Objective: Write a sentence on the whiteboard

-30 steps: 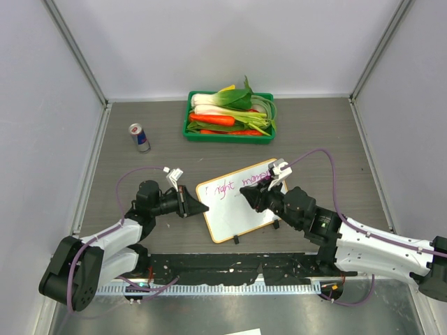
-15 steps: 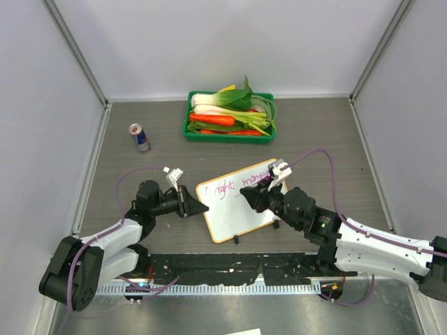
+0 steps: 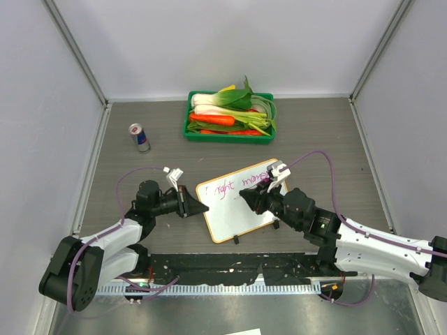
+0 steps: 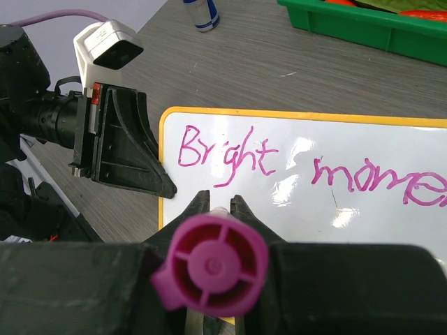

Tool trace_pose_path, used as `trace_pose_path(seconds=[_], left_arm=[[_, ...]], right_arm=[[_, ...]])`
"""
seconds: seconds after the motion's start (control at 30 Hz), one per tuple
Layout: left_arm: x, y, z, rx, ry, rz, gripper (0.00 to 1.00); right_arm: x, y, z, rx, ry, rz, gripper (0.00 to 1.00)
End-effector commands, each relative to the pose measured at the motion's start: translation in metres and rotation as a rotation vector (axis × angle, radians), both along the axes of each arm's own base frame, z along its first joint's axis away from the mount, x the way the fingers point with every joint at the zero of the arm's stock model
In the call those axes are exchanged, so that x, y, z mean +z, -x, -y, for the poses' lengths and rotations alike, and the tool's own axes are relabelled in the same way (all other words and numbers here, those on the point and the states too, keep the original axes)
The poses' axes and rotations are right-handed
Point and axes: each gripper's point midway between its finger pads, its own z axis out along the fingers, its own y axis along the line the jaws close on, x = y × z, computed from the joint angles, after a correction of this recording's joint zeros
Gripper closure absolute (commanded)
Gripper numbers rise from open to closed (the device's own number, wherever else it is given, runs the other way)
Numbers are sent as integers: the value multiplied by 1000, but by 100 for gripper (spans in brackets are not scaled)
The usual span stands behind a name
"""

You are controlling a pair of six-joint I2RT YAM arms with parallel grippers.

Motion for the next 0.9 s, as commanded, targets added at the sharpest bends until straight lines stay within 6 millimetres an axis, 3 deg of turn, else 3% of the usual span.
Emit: trace_pose_path(seconds=[0.0,0.87], left_arm=[[0,-6,-1,7,-18,40,100],[-1,-6,0,6,-18,37,100]], right_arm=[[16,-1,-5,5,-57,33,99],[17,-1,0,-9,-64,33,99]])
